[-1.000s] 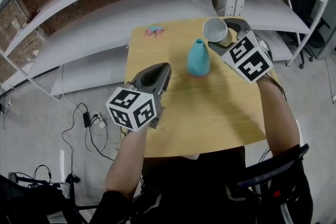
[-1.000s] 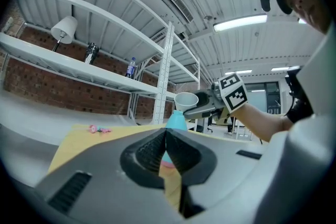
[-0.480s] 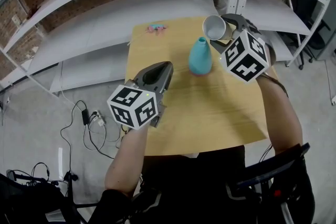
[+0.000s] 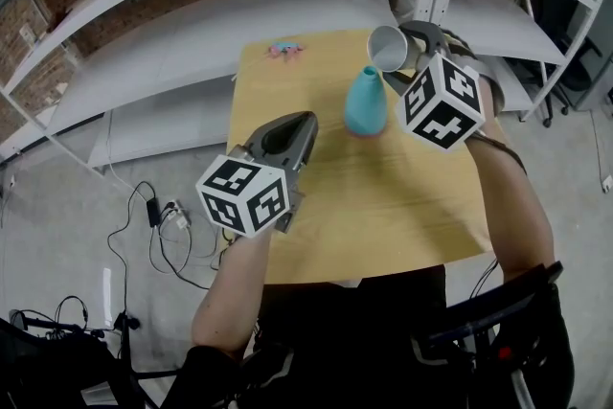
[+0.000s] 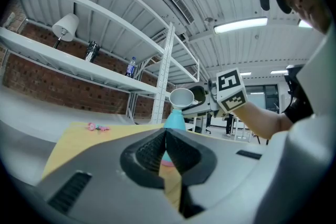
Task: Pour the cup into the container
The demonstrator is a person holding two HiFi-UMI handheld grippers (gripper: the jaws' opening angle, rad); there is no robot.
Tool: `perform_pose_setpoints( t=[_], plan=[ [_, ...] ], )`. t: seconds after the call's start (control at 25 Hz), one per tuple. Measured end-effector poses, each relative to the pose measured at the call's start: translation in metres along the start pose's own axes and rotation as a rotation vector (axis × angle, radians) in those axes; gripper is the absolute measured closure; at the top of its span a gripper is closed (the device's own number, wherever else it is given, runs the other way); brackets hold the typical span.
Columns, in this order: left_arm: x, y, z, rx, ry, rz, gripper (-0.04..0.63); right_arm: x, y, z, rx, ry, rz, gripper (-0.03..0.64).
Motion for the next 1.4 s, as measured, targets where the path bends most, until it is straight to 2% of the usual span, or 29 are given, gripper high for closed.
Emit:
perform_pose_setpoints(
  t=[1.4],
  plan=[
    [-0.001,0.0,0.002,0.003,0.018,-0.018,0.603,-0.012,-0.002,0.0,0.002,0.142,0.036,0.304]
  ],
)
Point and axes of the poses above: the fingertips, and each gripper's own axes: y backward along the fingers, z to its left, x out of its underside, the point moved 10 cm from there along y, backward along the fingers, and after that the axes turned 9 degrees about -y, right-handed, at the moved point
